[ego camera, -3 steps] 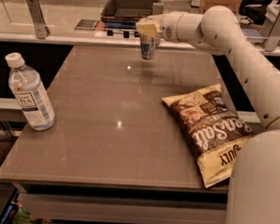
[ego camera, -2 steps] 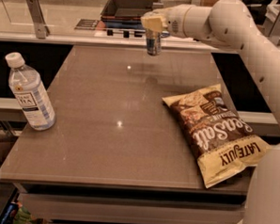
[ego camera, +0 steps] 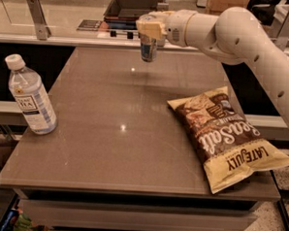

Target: Move redbull can near blue plastic bottle

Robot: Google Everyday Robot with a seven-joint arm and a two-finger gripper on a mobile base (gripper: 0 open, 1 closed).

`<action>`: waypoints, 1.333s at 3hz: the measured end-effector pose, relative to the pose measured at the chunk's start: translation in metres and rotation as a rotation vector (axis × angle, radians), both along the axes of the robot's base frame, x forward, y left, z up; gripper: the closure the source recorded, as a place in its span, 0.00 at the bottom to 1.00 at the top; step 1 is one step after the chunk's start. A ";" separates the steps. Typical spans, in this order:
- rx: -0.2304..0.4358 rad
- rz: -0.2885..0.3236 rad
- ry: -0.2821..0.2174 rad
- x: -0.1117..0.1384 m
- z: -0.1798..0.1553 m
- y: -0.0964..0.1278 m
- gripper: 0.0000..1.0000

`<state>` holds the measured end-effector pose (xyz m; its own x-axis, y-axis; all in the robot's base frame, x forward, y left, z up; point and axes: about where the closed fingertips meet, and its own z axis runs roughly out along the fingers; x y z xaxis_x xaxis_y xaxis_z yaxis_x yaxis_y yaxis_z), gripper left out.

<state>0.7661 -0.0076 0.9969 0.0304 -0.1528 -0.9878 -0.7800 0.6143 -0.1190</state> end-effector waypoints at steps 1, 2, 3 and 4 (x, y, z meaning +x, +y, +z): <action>0.017 0.063 -0.009 -0.029 -0.001 0.037 1.00; 0.003 0.085 0.003 -0.059 -0.001 0.071 1.00; 0.016 0.095 0.018 -0.087 -0.005 0.097 1.00; 0.034 0.122 0.027 -0.115 -0.011 0.118 1.00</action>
Offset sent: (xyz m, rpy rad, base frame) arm -0.0985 0.1103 -0.0011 -0.0180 0.0218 0.1022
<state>0.6506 0.1103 0.9862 0.0196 -0.1162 -0.9930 -0.8517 0.5183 -0.0775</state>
